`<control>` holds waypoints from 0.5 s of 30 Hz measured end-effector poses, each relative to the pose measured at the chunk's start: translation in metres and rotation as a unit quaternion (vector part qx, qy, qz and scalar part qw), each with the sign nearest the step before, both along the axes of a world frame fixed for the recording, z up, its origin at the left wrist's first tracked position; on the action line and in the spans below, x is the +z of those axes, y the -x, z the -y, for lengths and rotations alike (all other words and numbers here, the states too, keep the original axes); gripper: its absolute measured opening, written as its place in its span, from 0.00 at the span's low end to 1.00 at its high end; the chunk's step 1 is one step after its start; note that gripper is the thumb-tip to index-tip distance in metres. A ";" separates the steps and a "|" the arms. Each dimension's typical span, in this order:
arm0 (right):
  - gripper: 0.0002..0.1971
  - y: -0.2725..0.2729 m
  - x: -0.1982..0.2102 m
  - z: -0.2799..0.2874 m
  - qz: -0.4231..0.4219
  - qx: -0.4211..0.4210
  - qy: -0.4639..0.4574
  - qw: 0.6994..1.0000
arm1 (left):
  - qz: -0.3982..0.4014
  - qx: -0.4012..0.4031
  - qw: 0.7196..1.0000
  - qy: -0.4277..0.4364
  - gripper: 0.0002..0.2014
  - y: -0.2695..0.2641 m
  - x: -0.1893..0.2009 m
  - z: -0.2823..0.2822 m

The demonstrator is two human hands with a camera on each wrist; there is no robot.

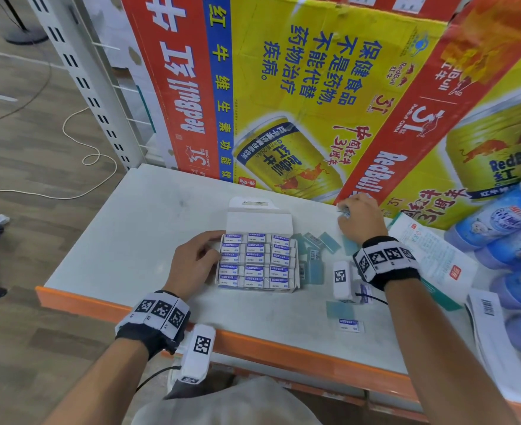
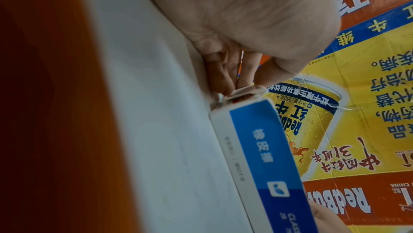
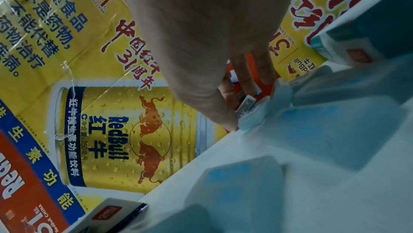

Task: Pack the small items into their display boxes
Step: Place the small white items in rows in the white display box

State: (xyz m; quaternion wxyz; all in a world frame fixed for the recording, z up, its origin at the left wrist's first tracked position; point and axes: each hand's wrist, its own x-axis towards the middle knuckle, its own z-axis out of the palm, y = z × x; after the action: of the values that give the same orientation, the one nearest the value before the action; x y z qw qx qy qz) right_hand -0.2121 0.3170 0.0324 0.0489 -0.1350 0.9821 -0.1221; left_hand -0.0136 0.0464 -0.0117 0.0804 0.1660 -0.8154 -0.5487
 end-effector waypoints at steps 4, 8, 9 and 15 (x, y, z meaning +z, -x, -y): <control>0.14 0.002 0.003 0.004 0.007 -0.007 -0.013 1.000 | 0.006 0.004 1.000 0.001 0.20 0.000 -0.002 0.000; 0.13 0.001 0.003 0.006 0.004 -0.016 0.006 1.000 | 0.004 0.002 1.000 0.004 0.20 0.000 -0.003 0.001; 0.12 0.000 0.004 0.007 0.002 -0.017 0.006 1.000 | 0.004 0.000 1.000 0.005 0.20 0.000 -0.003 0.001; 0.12 -0.003 0.004 0.014 0.018 0.007 -0.035 0.999 | 0.007 0.004 1.000 0.000 0.19 0.001 -0.002 0.001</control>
State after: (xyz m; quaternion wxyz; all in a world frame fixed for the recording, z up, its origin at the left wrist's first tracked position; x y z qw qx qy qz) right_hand -0.2090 0.3029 0.0364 0.0718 -0.1383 0.9837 -0.0902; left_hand -0.0142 0.0457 -0.0135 0.0768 0.1726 -0.8152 -0.5475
